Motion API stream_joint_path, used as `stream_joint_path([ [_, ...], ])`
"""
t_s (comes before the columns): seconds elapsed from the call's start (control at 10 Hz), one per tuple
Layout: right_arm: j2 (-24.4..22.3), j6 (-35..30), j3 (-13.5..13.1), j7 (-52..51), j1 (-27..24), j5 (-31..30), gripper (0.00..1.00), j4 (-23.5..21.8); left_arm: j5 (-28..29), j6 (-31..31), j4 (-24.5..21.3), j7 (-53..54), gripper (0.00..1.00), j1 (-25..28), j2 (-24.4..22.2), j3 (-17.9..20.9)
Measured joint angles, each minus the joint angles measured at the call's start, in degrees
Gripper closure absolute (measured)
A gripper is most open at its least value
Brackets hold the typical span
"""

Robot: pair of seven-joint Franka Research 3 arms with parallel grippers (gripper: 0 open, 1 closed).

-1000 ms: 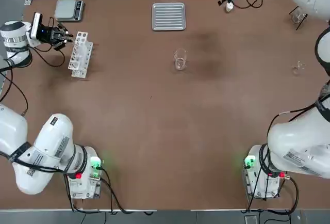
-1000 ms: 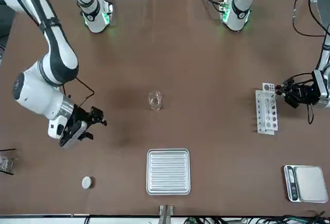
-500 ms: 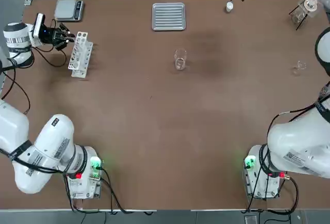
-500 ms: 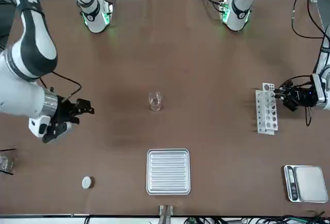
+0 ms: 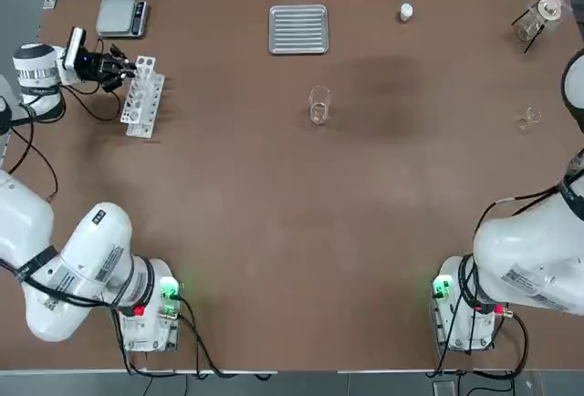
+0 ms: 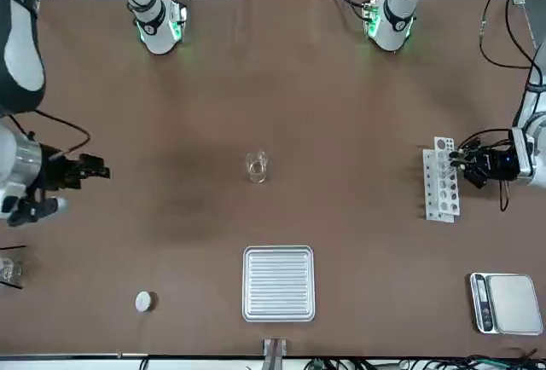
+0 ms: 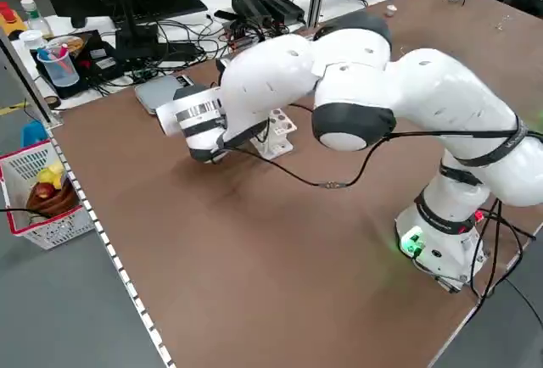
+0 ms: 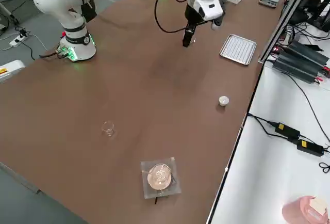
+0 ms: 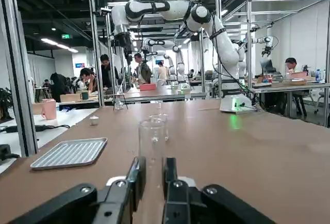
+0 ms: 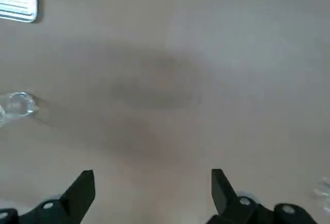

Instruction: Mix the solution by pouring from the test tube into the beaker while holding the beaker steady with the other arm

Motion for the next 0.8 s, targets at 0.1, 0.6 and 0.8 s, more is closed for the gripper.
stream_joint_path([
  [0.1,-0.8,-0.5,-0.3,-2.3,-1.5,-0.6,0.0,0.1,-0.1,0.1,0.5,0.0,0.78,-0.7,0.3,0.8],
  [0.6,-5.4,-4.0,-0.5,-9.3,-9.1,-0.8,0.0,0.3,-0.2,0.1,1.9,0.0,0.78,-2.1,2.3,2.2],
  [0.8,-6.9,-6.6,-0.1,-9.7,-9.1,-0.8,0.0,0.3,-0.2,0.6,2.0,0.0,0.78,-2.3,2.7,2.4],
])
